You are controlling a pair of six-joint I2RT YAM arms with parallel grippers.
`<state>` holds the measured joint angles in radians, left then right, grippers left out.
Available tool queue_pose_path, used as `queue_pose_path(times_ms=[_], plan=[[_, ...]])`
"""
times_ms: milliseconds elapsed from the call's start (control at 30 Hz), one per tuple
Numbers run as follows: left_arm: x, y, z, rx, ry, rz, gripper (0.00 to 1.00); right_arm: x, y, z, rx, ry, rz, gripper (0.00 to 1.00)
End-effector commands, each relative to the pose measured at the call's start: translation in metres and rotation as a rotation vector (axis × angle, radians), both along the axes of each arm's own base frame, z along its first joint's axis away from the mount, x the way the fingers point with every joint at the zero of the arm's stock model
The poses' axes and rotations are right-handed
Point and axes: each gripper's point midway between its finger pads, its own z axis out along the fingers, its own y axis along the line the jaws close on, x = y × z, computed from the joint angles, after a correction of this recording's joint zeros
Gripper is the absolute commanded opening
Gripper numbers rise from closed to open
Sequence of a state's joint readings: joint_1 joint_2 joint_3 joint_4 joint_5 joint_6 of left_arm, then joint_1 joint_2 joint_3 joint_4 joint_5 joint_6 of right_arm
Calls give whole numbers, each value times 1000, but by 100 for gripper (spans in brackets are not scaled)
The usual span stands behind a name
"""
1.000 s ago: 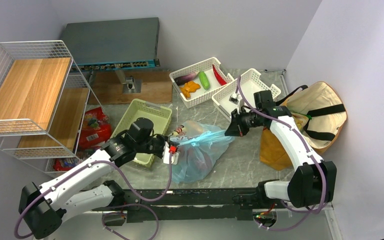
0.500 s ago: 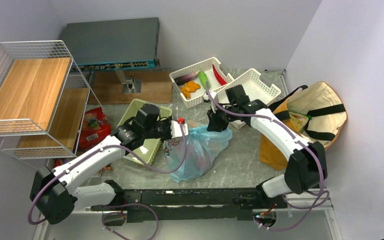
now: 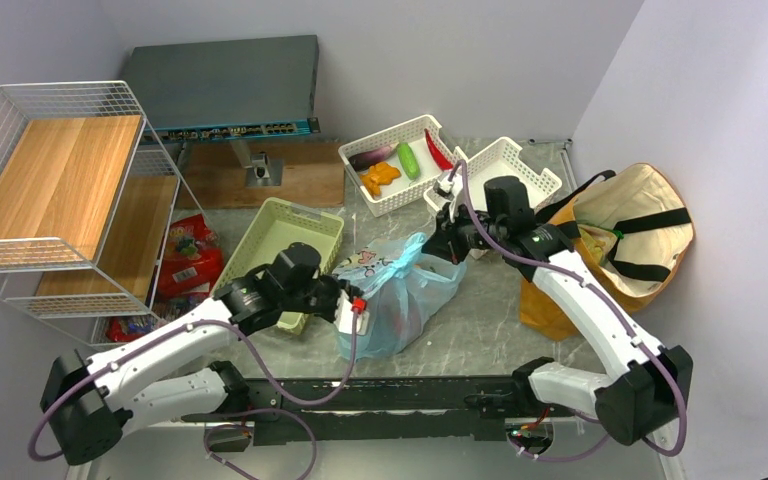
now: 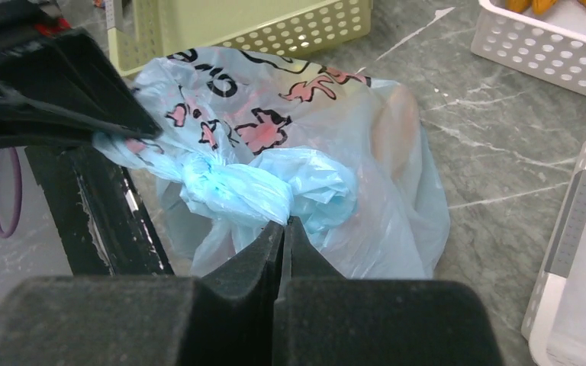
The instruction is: Untie the knot of the grocery bags and take out the mixed food
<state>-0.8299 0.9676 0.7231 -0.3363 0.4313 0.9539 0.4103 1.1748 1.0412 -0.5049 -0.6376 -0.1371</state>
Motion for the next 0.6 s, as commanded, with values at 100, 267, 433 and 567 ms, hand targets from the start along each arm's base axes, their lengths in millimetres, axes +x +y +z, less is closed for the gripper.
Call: queue_pose_path(times_ms=[100,267,433,567], plan=[[10,-20,32,-92,70,87,49,-13,-1,2,-18,-124,62,0],[19,-41,97,-333,126,151,69,-14,3,13,-7,-213,67,0],[37,-59,96,-351,248,204,57,1,-1,42,26,-404,-7,0],[50,-61,47,-207,284,250,58,12,-3,60,53,-464,-61,0]])
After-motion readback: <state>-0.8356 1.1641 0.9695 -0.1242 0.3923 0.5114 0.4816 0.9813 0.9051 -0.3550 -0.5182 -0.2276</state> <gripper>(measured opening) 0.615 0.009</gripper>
